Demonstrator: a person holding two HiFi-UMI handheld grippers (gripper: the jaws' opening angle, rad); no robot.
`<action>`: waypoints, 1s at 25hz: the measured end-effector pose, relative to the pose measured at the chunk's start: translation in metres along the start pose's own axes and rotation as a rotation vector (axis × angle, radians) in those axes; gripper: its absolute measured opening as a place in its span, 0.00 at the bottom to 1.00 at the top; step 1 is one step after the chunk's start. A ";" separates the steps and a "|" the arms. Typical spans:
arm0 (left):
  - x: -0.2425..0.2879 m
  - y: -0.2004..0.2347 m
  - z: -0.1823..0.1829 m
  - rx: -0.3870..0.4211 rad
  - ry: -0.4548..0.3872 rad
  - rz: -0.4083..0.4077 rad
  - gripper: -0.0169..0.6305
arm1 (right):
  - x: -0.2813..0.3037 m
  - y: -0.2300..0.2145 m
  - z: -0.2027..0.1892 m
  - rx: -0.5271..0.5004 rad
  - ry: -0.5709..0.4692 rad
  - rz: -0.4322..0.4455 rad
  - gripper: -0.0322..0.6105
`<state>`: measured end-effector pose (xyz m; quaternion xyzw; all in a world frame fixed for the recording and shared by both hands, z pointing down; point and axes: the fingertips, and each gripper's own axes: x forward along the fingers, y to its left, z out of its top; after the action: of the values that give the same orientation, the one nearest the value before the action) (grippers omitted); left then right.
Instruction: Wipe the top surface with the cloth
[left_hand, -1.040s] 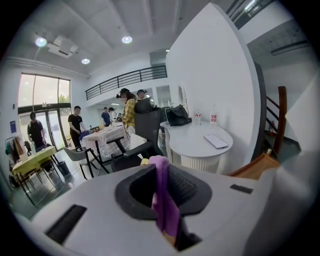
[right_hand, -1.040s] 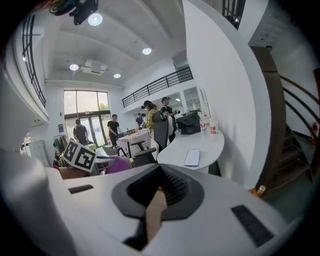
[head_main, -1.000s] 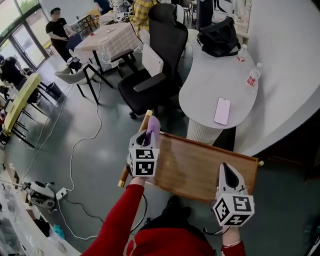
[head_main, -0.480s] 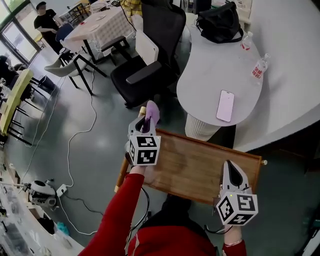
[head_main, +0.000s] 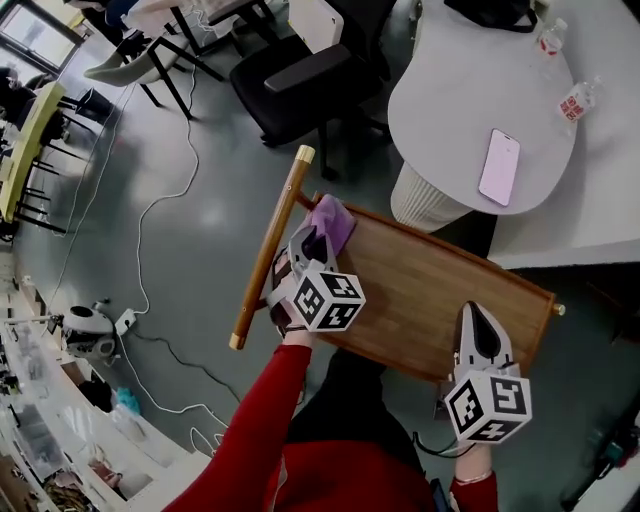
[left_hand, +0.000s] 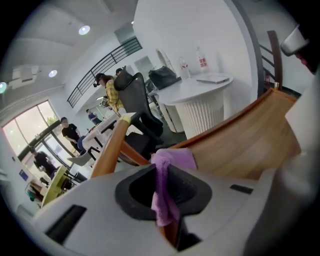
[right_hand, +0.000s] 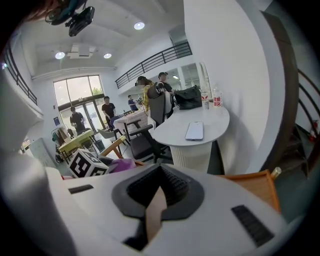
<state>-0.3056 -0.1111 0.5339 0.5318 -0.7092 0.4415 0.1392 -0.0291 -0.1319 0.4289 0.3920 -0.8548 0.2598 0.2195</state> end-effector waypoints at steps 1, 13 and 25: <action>-0.001 0.001 -0.009 -0.022 0.020 -0.001 0.11 | 0.002 0.003 0.000 -0.004 0.003 0.007 0.06; -0.081 -0.024 -0.110 -0.161 0.162 -0.075 0.11 | 0.005 0.034 -0.004 -0.043 0.013 0.073 0.06; -0.113 -0.022 -0.164 -0.129 0.166 -0.100 0.10 | -0.031 0.055 -0.026 -0.055 -0.022 0.056 0.06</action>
<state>-0.2867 0.0865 0.5631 0.5180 -0.6947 0.4300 0.2532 -0.0489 -0.0678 0.4163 0.3647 -0.8745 0.2379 0.2136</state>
